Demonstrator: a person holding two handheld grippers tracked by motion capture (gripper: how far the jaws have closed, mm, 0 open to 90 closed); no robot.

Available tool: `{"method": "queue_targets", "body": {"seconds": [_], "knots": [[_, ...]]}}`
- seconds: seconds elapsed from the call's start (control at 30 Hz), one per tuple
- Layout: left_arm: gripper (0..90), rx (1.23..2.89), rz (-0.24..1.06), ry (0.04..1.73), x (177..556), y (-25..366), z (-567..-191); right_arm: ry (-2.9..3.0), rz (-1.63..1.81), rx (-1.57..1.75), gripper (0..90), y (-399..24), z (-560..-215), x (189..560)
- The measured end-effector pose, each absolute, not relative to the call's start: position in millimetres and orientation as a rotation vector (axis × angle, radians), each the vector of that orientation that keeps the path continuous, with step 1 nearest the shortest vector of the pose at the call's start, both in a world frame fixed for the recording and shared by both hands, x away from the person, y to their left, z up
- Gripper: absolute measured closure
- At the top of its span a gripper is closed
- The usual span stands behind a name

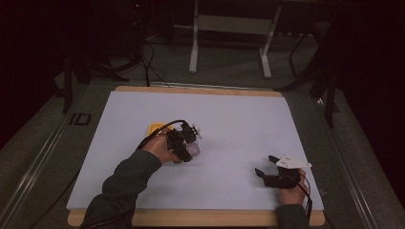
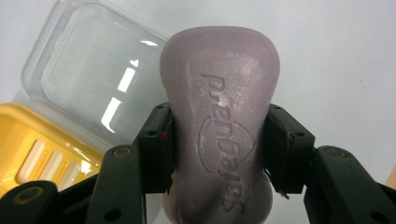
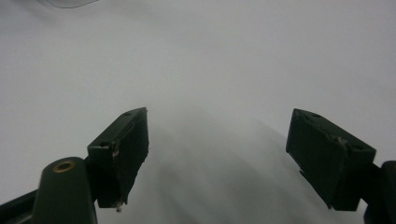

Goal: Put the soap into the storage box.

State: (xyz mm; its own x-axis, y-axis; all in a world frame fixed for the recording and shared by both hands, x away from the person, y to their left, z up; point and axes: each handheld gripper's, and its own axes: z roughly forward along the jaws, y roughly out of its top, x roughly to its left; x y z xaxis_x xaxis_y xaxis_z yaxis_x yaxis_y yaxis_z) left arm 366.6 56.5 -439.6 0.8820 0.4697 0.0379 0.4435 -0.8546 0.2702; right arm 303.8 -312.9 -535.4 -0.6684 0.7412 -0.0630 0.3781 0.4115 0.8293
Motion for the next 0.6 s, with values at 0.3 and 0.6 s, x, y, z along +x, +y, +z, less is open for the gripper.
{"method": "queue_targets", "body": {"seconds": [0.3, 0.6], "knots": [[50.0, 2.790, 0.157, 0.713, 372.0, 60.8, -435.0, 2.249, 1.161, 0.956, 20.8, -312.9, -535.4, 303.8], [50.0, 2.781, 0.167, 0.737, 376.6, 66.5, -429.8, 2.249, 1.159, 0.955, 20.8, -312.7, -535.4, 303.7]]}}
